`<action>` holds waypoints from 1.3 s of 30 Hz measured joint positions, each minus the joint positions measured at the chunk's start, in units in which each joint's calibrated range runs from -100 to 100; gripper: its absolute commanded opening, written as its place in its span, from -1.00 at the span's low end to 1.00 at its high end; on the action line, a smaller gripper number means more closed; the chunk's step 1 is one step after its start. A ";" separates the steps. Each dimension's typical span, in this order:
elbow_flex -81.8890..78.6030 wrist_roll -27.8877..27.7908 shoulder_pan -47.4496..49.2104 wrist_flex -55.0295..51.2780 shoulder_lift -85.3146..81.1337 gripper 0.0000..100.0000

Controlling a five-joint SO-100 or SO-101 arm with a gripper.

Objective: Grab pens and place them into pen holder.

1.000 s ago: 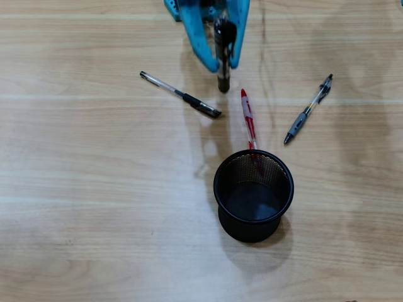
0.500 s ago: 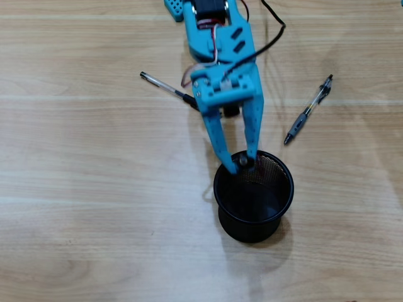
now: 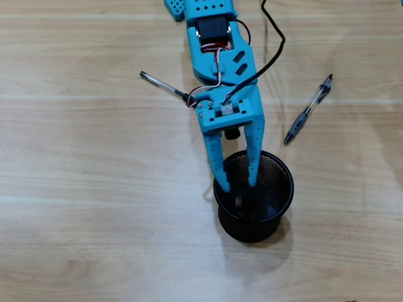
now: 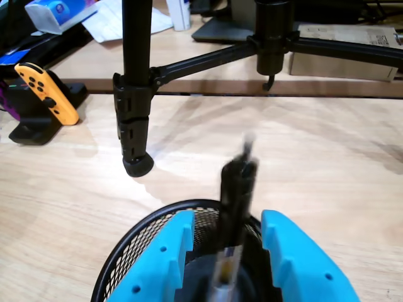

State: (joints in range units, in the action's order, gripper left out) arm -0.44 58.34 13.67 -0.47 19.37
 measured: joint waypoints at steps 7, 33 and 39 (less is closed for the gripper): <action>-0.53 -0.26 0.38 -0.69 -0.51 -0.72; -1.15 -14.10 -8.48 -70.61 -41.21 -0.95; -1.15 -22.52 -10.67 -81.14 -43.16 -0.95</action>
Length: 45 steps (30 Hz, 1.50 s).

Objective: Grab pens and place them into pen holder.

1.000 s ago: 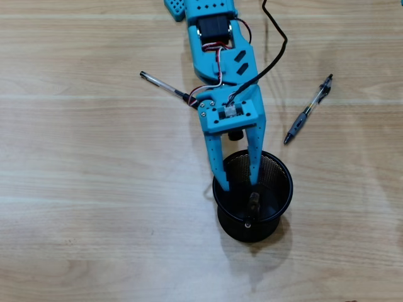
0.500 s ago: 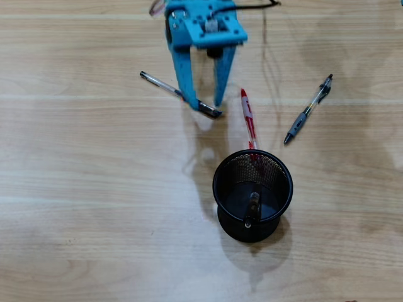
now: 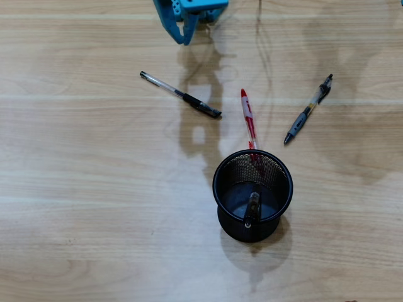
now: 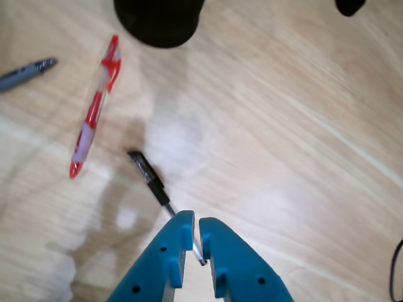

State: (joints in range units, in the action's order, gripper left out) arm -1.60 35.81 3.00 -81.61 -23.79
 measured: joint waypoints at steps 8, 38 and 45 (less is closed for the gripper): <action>-9.49 -11.18 -1.33 -3.63 -0.17 -0.95; -32.74 -18.41 -5.81 9.32 14.53 -0.57; -32.74 -18.62 -3.91 15.19 22.85 -0.57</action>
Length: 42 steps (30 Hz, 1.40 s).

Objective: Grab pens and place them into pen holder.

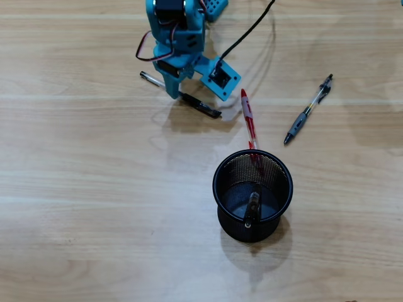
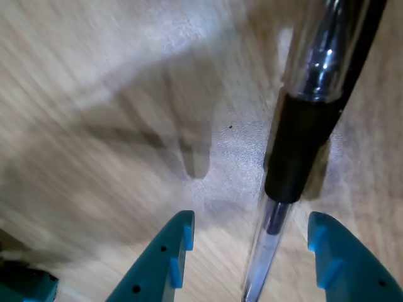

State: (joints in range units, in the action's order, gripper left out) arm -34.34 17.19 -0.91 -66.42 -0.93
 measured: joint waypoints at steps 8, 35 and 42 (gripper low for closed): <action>0.53 0.31 -0.48 2.85 3.82 -0.58; 2.22 0.26 -0.38 6.56 4.76 -0.96; 10.12 2.81 -0.48 -2.24 -3.06 -0.96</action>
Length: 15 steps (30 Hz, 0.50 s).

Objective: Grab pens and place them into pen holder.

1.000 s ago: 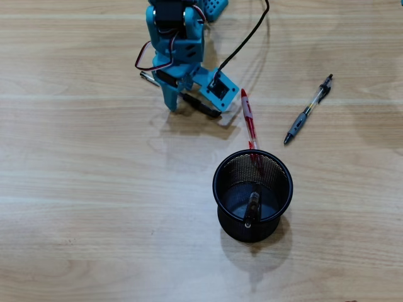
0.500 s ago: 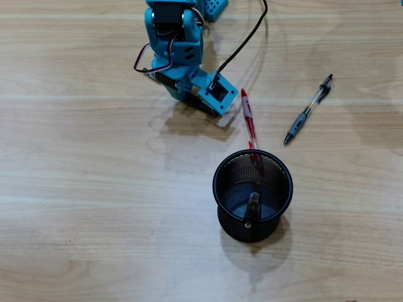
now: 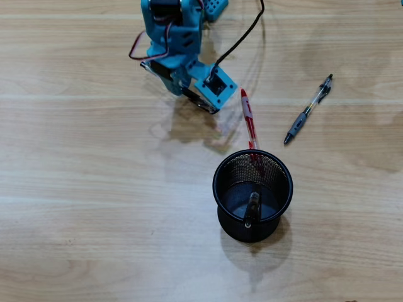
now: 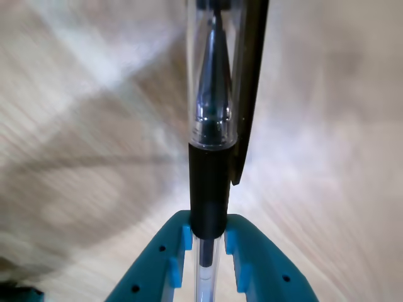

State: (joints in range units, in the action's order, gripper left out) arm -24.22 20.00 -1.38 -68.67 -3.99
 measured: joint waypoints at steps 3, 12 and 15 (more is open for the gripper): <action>3.37 0.47 -0.29 -3.02 -4.93 -0.96; 5.24 4.58 0.00 -4.06 -22.60 -0.96; 5.50 7.28 1.72 -3.97 -27.02 -0.96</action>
State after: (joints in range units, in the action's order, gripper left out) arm -18.72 27.28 0.33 -72.64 -31.01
